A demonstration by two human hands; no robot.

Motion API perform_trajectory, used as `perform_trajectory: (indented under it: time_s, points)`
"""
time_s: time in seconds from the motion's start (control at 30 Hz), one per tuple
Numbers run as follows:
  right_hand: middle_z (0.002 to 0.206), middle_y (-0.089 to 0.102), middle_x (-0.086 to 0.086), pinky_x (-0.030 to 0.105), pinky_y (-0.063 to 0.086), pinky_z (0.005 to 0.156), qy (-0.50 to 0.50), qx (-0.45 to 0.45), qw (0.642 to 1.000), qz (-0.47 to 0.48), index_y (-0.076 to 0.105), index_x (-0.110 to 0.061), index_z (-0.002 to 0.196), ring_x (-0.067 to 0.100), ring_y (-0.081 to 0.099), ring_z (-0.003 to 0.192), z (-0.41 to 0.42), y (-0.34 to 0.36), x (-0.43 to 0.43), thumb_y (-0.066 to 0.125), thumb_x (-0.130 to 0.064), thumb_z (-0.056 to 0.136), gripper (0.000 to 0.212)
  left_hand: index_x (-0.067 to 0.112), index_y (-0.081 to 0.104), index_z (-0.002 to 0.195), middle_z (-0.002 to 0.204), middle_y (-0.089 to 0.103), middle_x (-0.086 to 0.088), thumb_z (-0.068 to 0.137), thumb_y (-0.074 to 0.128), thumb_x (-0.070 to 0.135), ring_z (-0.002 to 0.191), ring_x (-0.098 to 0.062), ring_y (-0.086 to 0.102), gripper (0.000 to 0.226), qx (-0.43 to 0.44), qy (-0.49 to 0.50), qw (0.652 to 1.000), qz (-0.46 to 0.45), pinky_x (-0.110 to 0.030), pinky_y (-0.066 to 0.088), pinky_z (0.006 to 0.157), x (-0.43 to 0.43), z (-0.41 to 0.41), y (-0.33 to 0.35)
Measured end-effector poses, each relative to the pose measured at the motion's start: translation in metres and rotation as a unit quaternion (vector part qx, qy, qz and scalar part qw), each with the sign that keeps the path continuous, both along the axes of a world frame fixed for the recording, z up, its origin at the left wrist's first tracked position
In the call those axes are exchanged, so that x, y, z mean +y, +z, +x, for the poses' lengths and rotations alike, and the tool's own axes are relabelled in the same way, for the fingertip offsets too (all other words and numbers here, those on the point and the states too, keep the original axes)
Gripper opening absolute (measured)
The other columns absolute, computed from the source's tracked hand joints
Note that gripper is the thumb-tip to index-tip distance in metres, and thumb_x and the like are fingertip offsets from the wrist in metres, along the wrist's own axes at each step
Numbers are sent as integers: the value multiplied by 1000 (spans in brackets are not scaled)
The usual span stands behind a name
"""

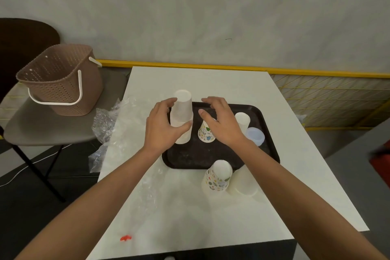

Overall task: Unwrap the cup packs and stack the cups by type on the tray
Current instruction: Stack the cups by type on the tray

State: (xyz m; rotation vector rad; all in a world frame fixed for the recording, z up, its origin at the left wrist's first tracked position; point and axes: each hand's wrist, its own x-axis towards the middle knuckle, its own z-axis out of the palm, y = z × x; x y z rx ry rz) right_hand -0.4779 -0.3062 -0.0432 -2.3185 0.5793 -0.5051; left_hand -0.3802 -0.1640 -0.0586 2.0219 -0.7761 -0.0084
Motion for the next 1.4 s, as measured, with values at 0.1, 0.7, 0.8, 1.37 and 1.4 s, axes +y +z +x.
perform_trajectory:
  time_s: [0.1,0.7,0.8,1.37,1.4]
  points:
    - [126,53,-3,35,41,102,14,18,1000,-18,57,-24,122,15,46,120,-19,-3,0,55,-37,92,33,23,45,130,129,53,4,67,80,41,112,-13,53,75,8,-24,999,22,-26,43,86,8,-22,-8]
    - [122,58,-2,21,46,84,144,211,967,-3,56,-21,125,11,55,105,-93,-14,-5,79,-26,73,57,27,39,136,132,48,8,54,84,50,118,-12,50,96,89,-179,960,197,-44,42,101,-3,-103,-75]
    - [117,59,-1,23,48,85,157,224,962,-2,58,-18,123,13,57,103,-95,-15,-5,81,-21,69,59,27,45,130,123,51,10,52,85,51,111,-11,53,91,95,-169,964,181,-43,45,98,-8,-106,-78]
    - [109,63,-4,25,50,86,177,213,961,2,64,-18,114,9,57,94,-96,-22,-3,79,-21,72,45,19,56,122,115,65,3,65,84,36,102,-15,61,66,112,-148,971,153,-31,51,89,-14,-116,-80]
    - [110,63,-4,25,50,86,178,214,960,1,63,-18,115,9,57,94,-96,-22,-3,79,-21,72,45,20,56,122,116,65,4,65,83,37,102,-15,60,66,111,-148,970,155,-31,51,90,-14,-116,-79]
